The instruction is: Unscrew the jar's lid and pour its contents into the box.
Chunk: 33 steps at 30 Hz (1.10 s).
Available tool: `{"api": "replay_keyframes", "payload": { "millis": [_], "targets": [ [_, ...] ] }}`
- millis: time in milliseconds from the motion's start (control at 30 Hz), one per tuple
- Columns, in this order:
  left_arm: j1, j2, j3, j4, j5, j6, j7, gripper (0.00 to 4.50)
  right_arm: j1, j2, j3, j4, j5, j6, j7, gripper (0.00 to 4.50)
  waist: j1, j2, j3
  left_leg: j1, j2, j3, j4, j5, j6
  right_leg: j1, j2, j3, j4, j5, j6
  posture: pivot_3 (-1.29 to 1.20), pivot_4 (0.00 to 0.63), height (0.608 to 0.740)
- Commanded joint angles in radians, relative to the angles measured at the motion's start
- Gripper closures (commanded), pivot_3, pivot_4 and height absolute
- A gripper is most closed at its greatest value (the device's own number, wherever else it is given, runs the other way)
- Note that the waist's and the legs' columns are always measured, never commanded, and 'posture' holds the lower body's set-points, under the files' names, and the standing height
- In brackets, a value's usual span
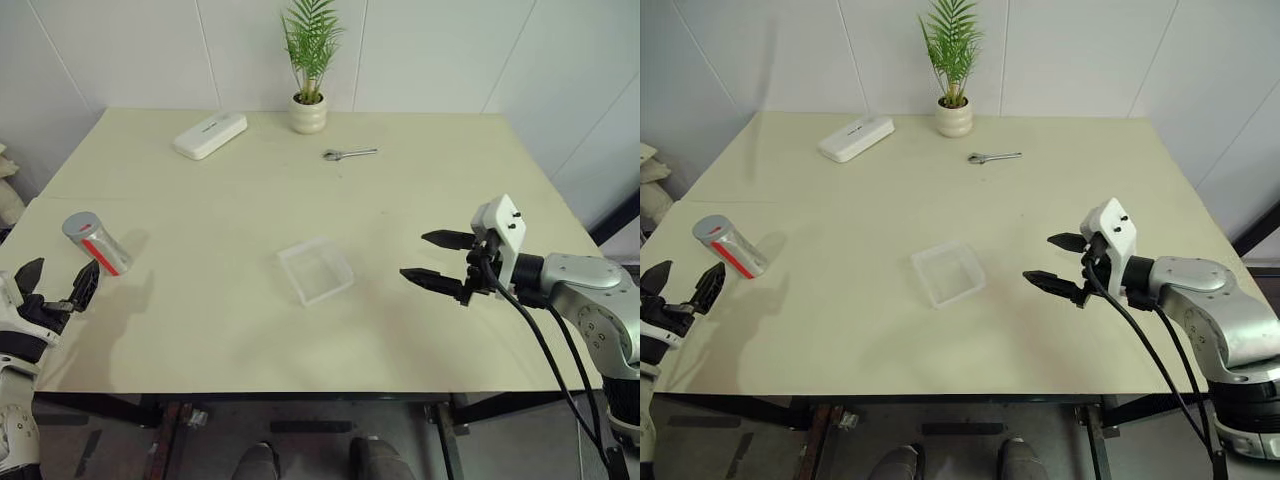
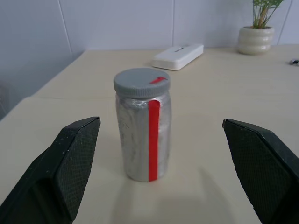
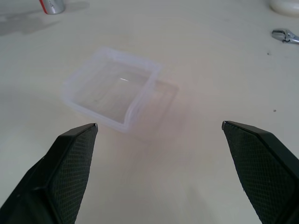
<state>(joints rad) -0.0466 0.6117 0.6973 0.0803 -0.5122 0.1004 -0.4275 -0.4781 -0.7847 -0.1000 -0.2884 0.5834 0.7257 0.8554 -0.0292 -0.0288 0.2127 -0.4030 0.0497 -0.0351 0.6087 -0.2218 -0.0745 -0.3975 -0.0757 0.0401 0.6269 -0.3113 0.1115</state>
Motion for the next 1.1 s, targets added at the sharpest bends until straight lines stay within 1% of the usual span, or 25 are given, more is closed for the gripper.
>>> {"api": "replay_keyframes", "payload": {
  "millis": [33, 200, 233, 267, 300, 500, 767, 1100],
  "targets": [
    [-0.018, 0.022, 0.007, 0.048, 0.039, -0.014, 0.033, 0.02, -0.038, 0.018, 0.015, -0.016, 0.014, -0.004, 0.009, 0.0, 0.001, 0.0, 0.0, 0.0, 0.0, 0.0, 0.0, 0.0, 0.0, 0.0, 0.0, 0.0, 0.0, 0.0, 0.0, 0.0, 0.15, 0.74],
    [-0.102, -0.015, -0.035, 0.132, 0.075, -0.104, 0.045, 0.02, -0.06, 0.052, 0.036, -0.036, 0.065, 0.029, 0.043, 0.0, 0.002, 0.0, 0.0, 0.0, 0.0, 0.0, 0.0, 0.0, 0.0, 0.0, 0.0, 0.0, 0.0, 0.0, 0.001, 0.0, 0.15, 0.74],
    [-0.113, -0.017, -0.038, 0.145, 0.078, -0.114, 0.046, 0.02, -0.064, 0.055, 0.039, -0.04, 0.074, 0.035, 0.047, 0.0, 0.004, 0.0, 0.0, 0.0, 0.0, 0.0, 0.0, 0.0, 0.001, 0.0, 0.0, 0.0, 0.0, 0.002, 0.004, 0.0, 0.15, 0.74],
    [-0.127, -0.024, -0.05, 0.154, 0.082, -0.117, 0.051, 0.02, -0.072, 0.054, 0.043, -0.038, 0.08, 0.035, 0.058, 0.0, 0.004, 0.0, 0.0, -0.001, 0.0, 0.0, 0.0, 0.0, 0.001, 0.0, 0.0, 0.0, 0.0, 0.007, 0.012, 0.0, 0.15, 0.74],
    [-0.14, -0.024, -0.057, 0.169, 0.084, -0.121, 0.051, 0.02, -0.08, 0.058, 0.049, -0.037, 0.081, 0.036, 0.061, 0.0, 0.004, 0.0, 0.0, -0.001, 0.0, 0.0, 0.0, -0.001, 0.001, 0.0, 0.0, 0.0, 0.0, 0.007, 0.013, 0.0, 0.15, 0.74],
    [-0.2, -0.025, -0.096, 0.265, 0.094, -0.166, 0.029, 0.02, -0.117, 0.083, 0.06, -0.02, 0.064, 0.022, 0.055, 0.0, -0.001, 0.0, 0.0, -0.001, 0.0, 0.001, 0.0, -0.001, 0.001, 0.0, 0.0, 0.0, -0.001, 0.007, 0.013, 0.0, 0.15, 0.74],
    [-0.291, -0.024, -0.127, 0.399, 0.107, -0.231, 0.034, 0.02, -0.107, 0.085, 0.055, -0.023, 0.052, 0.007, 0.055, 0.0, 0.003, 0.0, 0.0, -0.002, 0.0, 0.001, 0.001, -0.002, 0.002, -0.001, 0.0, 0.0, -0.001, 0.008, 0.014, 0.0, 0.15, 0.74],
    [-0.407, -0.001, -0.148, 0.57, 0.125, -0.304, -0.003, 0.02, -0.113, 0.086, 0.055, -0.005, 0.03, -0.004, 0.054, 0.0, 0.002, 0.0, 0.0, -0.002, 0.0, 0.001, 0.001, -0.002, 0.002, -0.001, 0.001, 0.0, -0.001, 0.008, 0.014, 0.0, 0.15, 0.74]
  ]
}}
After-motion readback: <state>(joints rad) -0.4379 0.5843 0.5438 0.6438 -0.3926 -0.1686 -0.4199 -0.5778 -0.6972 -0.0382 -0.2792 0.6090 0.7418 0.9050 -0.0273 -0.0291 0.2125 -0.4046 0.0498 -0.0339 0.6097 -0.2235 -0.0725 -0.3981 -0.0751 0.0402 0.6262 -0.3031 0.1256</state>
